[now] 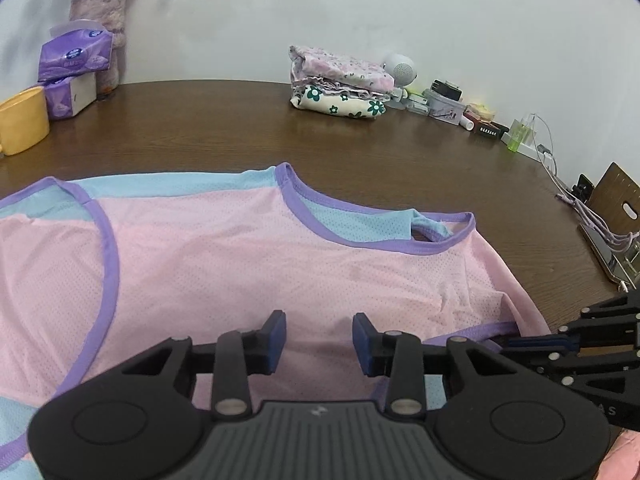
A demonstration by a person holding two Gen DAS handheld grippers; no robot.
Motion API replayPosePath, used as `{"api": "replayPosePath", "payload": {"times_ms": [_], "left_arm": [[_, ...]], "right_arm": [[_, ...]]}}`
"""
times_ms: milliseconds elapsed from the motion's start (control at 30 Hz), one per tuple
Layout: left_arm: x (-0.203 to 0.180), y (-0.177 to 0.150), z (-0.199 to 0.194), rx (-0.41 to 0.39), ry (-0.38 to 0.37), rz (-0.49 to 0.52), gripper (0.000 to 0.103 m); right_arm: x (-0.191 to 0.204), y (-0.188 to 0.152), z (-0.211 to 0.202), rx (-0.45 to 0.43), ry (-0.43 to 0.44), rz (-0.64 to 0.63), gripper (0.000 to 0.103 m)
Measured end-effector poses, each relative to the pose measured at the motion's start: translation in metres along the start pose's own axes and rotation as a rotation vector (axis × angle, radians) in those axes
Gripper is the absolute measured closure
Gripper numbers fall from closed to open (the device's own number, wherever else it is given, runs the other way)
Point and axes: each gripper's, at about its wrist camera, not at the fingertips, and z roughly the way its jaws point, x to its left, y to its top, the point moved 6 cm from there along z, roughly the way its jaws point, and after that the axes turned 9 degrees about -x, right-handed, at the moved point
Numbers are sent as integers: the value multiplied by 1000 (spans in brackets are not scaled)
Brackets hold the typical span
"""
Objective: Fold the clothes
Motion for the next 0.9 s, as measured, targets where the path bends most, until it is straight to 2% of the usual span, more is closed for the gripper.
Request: {"api": "replayPosePath", "payload": {"times_ms": [67, 200, 300, 467, 600, 733, 767, 833, 867, 900], "left_arm": [[-1, 0, 0, -3, 1, 5, 67], [4, 2, -1, 8, -24, -30, 66], [8, 4, -5, -1, -29, -44, 62], [9, 6, -9, -16, -38, -26, 59], [8, 9, -8, -11, -52, -9, 58], [9, 10, -3, 3, -61, -5, 58], [10, 10, -1, 6, -63, -4, 58], [10, 10, 2, 12, -67, -1, 61], [9, 10, 4, 15, -70, 4, 61], [8, 10, 5, 17, -73, 8, 62]], "right_arm": [[3, -2, -3, 15, 12, 8, 97], [0, 12, -18, -50, 72, 90, 92], [-15, 28, -22, -117, 29, 120, 85], [-45, 55, 7, -161, -58, 145, 84], [-43, 79, 38, -140, -27, 122, 82], [-41, 84, 67, -66, -14, 90, 80], [-40, 83, 72, -48, -12, 78, 81], [-38, 82, 76, -31, -14, 53, 91], [-37, 81, 77, -24, -16, 40, 100], [-36, 80, 79, -16, -18, 27, 101]]}}
